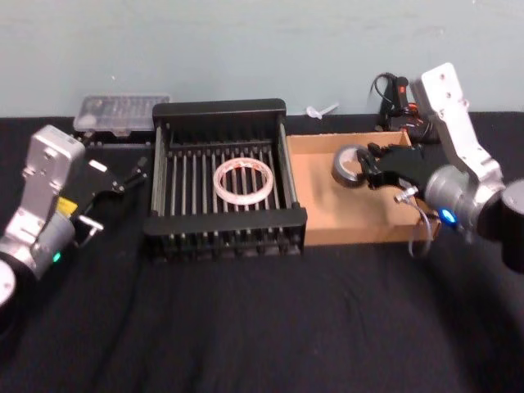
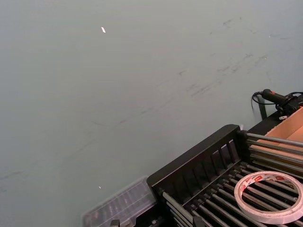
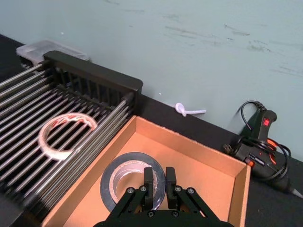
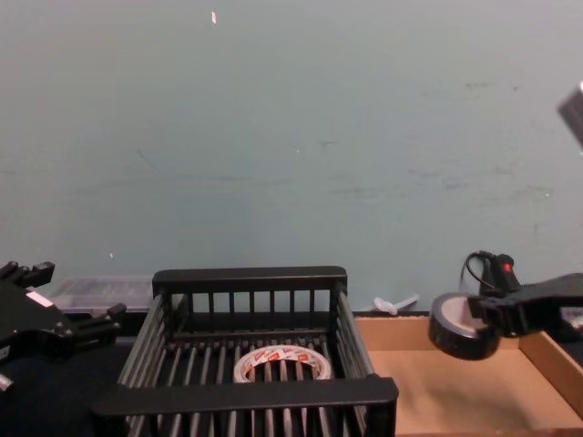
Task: Pick up the white tape and place it into the black box , Pick up the silver tape and place it into the brown box.
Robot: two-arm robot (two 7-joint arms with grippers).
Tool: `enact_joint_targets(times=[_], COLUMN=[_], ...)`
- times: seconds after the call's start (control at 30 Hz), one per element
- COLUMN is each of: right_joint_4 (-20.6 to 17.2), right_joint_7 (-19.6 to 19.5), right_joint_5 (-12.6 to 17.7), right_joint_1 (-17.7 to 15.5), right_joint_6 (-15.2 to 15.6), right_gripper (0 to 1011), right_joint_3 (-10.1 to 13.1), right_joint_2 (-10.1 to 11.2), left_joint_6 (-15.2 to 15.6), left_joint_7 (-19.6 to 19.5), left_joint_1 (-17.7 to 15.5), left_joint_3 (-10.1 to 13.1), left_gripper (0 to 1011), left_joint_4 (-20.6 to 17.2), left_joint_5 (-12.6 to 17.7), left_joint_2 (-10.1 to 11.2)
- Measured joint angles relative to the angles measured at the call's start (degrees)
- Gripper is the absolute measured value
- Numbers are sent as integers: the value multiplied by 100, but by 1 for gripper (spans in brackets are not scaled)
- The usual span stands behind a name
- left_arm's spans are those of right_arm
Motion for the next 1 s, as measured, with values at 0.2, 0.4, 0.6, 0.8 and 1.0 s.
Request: enact_joint_targets(times=[0.2,0.4,0.6,0.8,1.0], right_joint_4=[847,1568,1902,1881,1861], right_joint_7=[-36,-67,-99,-94,-90], right_joint_5=[-142,-263,-374,-370,-364], right_joint_1=[560,952,1109,1103,1094], right_joint_6=[-50,-102,-108,-109,-109], right_gripper=[158,158,158,158,227], right_joint_3=[-92,-121,-137,-137,-134], right_joint_2=[-356,-624,-756,-747,-740], left_joint_6=[0,0,0,0,0], left_joint_7=[0,0,0,0,0], left_joint_1=[0,1,0,0,0], left_joint_3=[0,0,0,0,0], left_gripper=[1001,1001,1001,1001,1001], left_joint_4=[-1,0,-1,-1,-1], left_joint_5=[0,0,0,0,0], left_joint_2=[0,0,0,0,0])
